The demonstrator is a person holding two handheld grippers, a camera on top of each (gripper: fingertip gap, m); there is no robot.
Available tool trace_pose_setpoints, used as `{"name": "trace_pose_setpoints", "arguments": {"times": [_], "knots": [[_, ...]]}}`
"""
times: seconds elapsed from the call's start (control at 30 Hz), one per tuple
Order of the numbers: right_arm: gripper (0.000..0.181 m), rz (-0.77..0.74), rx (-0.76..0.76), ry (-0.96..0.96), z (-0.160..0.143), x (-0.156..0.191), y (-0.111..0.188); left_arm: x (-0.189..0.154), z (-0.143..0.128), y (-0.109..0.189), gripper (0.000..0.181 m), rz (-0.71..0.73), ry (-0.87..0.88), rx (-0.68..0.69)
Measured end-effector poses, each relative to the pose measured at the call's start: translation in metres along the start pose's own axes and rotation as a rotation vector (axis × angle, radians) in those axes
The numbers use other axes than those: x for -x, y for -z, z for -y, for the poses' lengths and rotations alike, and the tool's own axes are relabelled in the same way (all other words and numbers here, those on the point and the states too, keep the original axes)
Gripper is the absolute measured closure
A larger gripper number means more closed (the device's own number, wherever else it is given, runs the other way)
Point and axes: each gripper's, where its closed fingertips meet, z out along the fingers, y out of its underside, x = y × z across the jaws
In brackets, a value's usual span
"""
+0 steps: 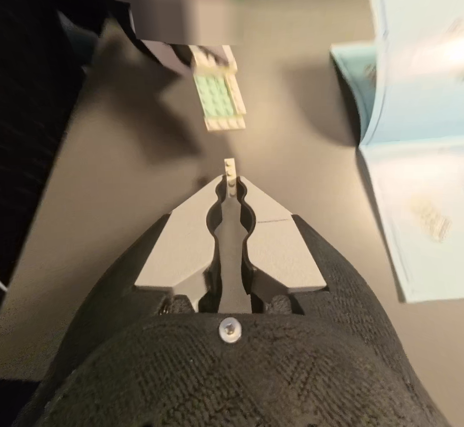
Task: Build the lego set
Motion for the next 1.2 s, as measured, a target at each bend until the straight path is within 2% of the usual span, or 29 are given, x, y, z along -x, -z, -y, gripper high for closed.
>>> {"name": "trace_pose_setpoints", "arguments": {"times": [0.1, 0.17, 0.27, 0.57, 0.8, 1.0, 1.1, 1.2], "knots": [[0.176, 0.072, -0.165, 0.013, 0.047, 0.012, 0.005, 0.002, 0.001, 0.001, 0.163, 0.018, -0.014, -0.002], [0.176, 0.104, -0.144, 0.039, 0.057, 0.020, -0.002, 0.005, 0.003, 0.002, 0.163, 0.033, -0.018, -0.007], [0.176, 0.110, -0.070, 0.079, 0.060, 0.024, -0.012, 0.006, 0.003, 0.003, 0.163, 0.043, -0.029, -0.004], [0.175, 0.113, -0.009, 0.068, 0.066, 0.022, -0.013, 0.011, 0.004, 0.006, 0.163, 0.080, -0.050, -0.005], [0.173, 0.107, 0.006, 0.068, 0.067, 0.021, -0.013, 0.012, 0.005, 0.007, 0.163, 0.085, -0.051, -0.009], [0.164, 0.092, 0.003, 0.079, 0.068, 0.020, -0.013, 0.012, 0.005, 0.006, 0.163, 0.084, -0.049, -0.010], [0.150, 0.040, -0.017, 0.100, 0.071, 0.015, -0.011, 0.012, 0.003, 0.006, 0.163, 0.077, -0.041, -0.001], [0.135, -0.156, -0.044, 0.284, 0.077, 0.006, -0.006, 0.012, -0.003, 0.004, 0.163, 0.069, -0.019, 0.030]]}}
